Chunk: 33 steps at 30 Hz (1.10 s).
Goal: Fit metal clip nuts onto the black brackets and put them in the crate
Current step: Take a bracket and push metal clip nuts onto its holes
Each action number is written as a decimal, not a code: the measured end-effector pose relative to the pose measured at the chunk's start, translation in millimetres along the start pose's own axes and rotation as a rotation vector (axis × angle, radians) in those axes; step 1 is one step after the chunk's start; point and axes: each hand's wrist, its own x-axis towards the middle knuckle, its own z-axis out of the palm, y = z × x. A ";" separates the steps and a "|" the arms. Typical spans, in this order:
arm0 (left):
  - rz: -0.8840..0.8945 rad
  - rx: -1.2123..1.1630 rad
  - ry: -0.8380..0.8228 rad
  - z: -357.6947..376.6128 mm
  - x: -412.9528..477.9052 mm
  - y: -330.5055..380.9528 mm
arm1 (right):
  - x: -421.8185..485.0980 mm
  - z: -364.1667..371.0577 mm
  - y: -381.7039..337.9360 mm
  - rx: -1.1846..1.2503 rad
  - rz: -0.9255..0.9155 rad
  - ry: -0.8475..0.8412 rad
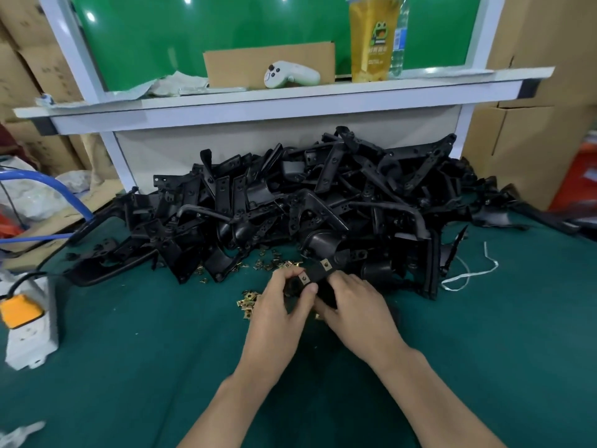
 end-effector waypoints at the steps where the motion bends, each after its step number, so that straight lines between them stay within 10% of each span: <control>1: -0.005 -0.053 -0.011 -0.2 -0.6 3.0 | -2.3 -4.2 -1.4 0.029 0.015 0.007; 19: 0.267 -0.204 -0.212 63.3 -45.8 100.8 | -94.9 -123.9 38.0 0.052 0.368 0.029; 33: 0.258 -0.562 -0.491 262.4 -127.6 247.8 | -238.9 -257.3 128.5 -0.116 0.886 0.644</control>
